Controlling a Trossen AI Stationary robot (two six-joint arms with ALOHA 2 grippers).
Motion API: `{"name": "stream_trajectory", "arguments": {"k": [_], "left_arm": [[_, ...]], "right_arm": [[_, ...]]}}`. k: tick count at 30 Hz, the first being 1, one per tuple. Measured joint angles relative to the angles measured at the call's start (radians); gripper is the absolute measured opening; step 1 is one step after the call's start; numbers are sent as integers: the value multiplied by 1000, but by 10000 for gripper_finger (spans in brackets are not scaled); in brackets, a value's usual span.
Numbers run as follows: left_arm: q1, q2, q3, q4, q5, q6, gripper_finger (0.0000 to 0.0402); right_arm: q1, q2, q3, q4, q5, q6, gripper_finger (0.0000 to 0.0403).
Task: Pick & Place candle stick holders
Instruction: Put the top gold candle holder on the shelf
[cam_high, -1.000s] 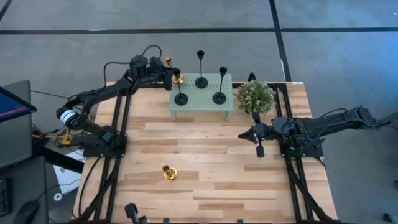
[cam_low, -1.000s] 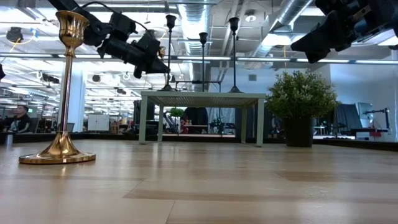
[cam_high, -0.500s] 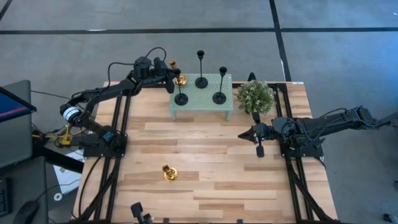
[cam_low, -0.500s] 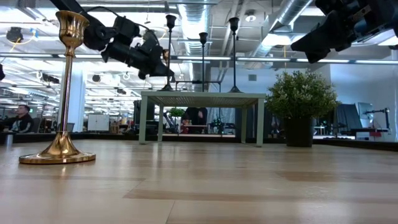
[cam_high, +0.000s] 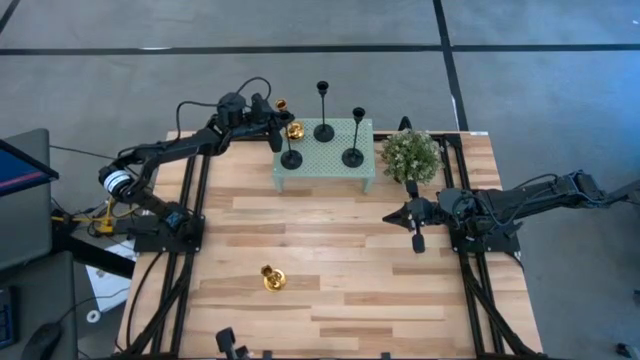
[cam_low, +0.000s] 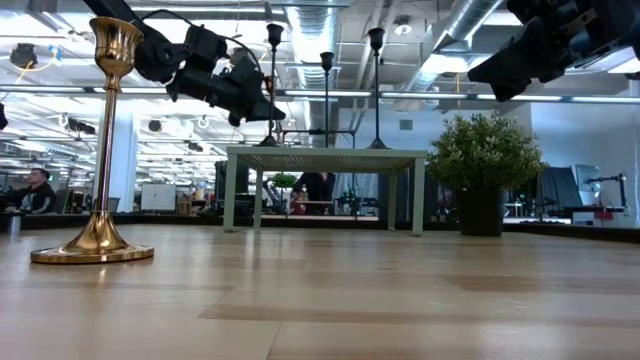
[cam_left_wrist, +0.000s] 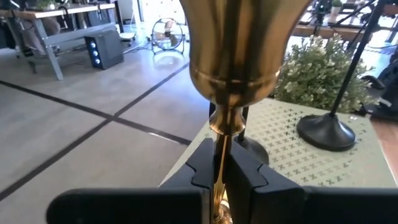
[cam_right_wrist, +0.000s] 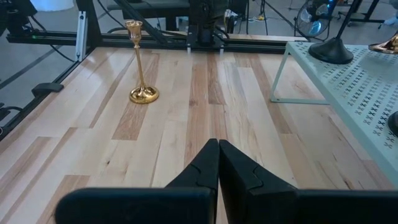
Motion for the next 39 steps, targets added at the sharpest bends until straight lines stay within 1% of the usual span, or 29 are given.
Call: {"name": "stream_trajectory", "arguments": {"k": [7,16,29,36,39], "left_arm": [[0,8,0,2,21,-6,15],[-8,68,2,48,24,-26,15],[-7,69,2,54,23,-29,15],[-7,71,0,52,19,-61,45],[-7,71,0,58,19,-70,51]], "right_arm": [[0,0,0,0,0,0,0],[1,0,0,0,3,0,0],[0,0,0,0,4,0,0],[0,0,0,0,3,0,0],[0,0,0,-1,3,0,0]]}}
